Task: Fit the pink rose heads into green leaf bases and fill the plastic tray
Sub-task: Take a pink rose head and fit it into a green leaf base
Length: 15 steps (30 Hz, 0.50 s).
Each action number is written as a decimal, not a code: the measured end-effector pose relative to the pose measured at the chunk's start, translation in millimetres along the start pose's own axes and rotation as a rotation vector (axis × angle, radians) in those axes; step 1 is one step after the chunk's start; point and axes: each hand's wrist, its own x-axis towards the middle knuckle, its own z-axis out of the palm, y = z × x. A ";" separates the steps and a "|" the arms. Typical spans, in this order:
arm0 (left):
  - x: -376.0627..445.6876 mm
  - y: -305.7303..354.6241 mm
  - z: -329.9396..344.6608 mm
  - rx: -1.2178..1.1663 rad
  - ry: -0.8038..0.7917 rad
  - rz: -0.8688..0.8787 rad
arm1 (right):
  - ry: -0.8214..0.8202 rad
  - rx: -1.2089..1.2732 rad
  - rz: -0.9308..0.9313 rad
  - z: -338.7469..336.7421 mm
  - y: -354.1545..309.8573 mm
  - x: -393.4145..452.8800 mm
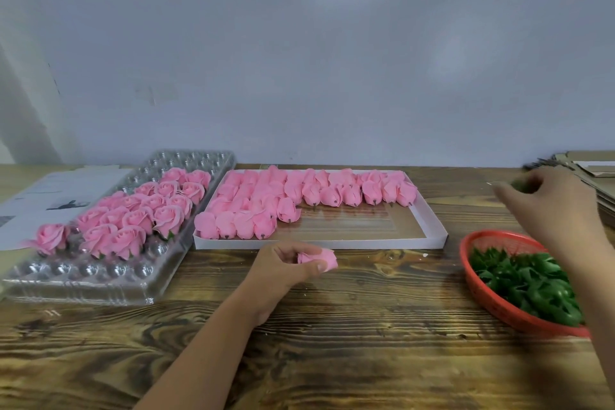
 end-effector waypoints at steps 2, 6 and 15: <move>0.8 0.2 -1.3 -0.036 0.001 -0.011 | -0.026 0.185 0.020 4.9 -23.1 -15.6; 1.3 1.4 -2.5 -0.126 0.022 -0.026 | -0.295 0.387 -0.059 39.2 -56.1 -57.3; 2.7 2.0 -3.1 -0.162 0.032 -0.040 | -0.735 0.163 -0.358 123.9 -56.4 -108.9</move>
